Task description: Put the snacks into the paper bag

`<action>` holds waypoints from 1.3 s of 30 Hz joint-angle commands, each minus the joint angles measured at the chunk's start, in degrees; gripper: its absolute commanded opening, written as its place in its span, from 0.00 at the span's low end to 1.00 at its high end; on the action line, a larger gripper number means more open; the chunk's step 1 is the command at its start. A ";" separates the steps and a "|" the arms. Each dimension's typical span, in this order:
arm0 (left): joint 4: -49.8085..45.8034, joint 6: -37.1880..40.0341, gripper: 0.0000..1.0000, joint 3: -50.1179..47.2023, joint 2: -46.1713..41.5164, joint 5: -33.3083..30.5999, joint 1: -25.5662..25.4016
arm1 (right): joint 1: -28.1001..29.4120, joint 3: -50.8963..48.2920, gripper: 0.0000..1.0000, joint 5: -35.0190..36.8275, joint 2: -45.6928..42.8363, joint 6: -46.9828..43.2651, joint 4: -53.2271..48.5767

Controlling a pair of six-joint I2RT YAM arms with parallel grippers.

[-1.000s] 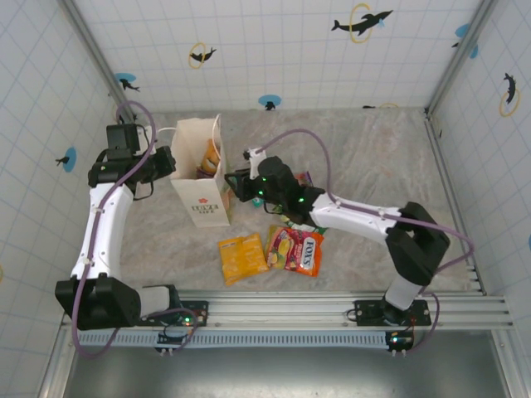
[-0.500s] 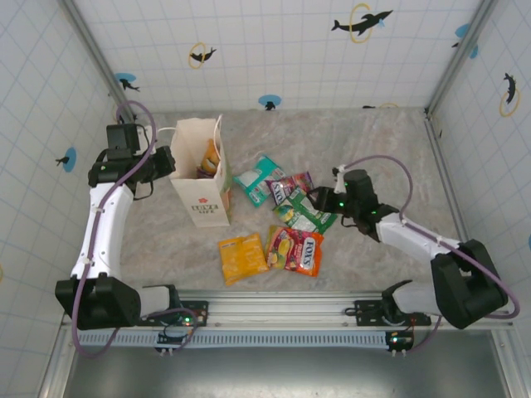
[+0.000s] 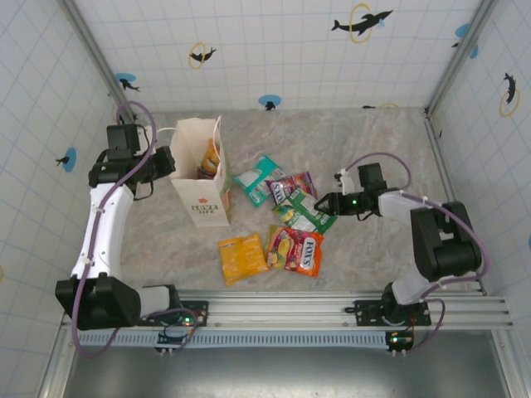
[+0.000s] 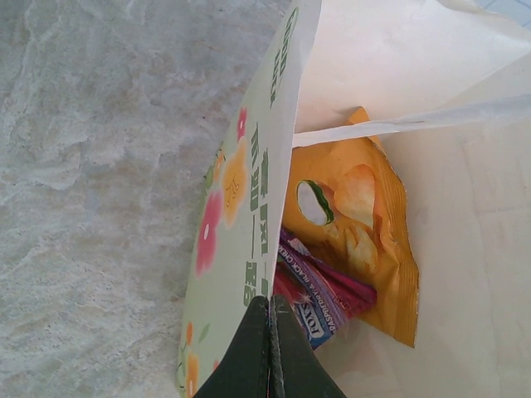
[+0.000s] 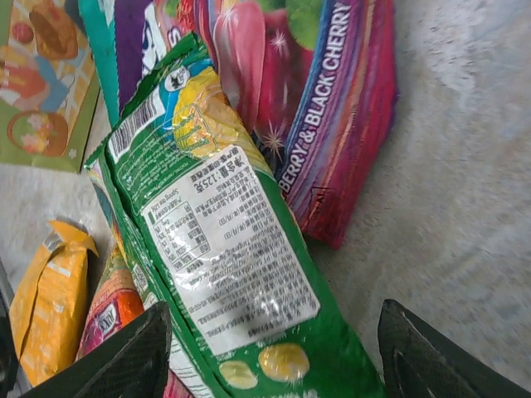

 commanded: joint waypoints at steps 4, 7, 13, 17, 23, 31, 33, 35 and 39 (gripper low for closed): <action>-0.76 0.31 0.03 -1.67 -0.24 -1.69 -0.46 | -0.36 7.77 0.67 -6.26 7.12 -8.12 -5.66; -0.57 0.13 0.03 -1.71 0.01 -1.88 -0.42 | -0.62 11.54 0.68 -9.99 10.76 -11.60 -11.43; 0.05 0.04 0.03 -2.15 -0.07 -1.88 -0.43 | 0.24 12.59 0.67 -11.83 12.40 -14.97 -15.57; 0.72 0.11 0.03 -2.63 -0.16 -1.79 -0.42 | 0.30 12.16 0.67 -11.85 13.66 -15.63 -15.70; 1.08 0.04 0.03 -3.41 -0.24 -1.48 -0.42 | 0.86 12.24 0.65 -13.38 15.08 -16.05 -15.79; 0.78 0.04 0.03 -2.77 -0.42 -1.88 -0.39 | 0.85 12.45 0.50 -14.28 16.28 -16.10 -15.51; 0.67 0.04 0.03 -2.68 -0.59 -1.88 -0.42 | 0.48 12.30 0.43 -14.28 15.75 -16.02 -15.47; 0.71 0.04 0.03 -2.64 -0.51 -1.92 -0.42 | 0.22 11.35 0.41 -14.19 14.48 -15.18 -14.32; 0.73 0.04 0.03 -2.63 -0.63 -1.47 -0.42 | -0.39 8.08 0.32 -14.75 10.93 -12.78 -10.00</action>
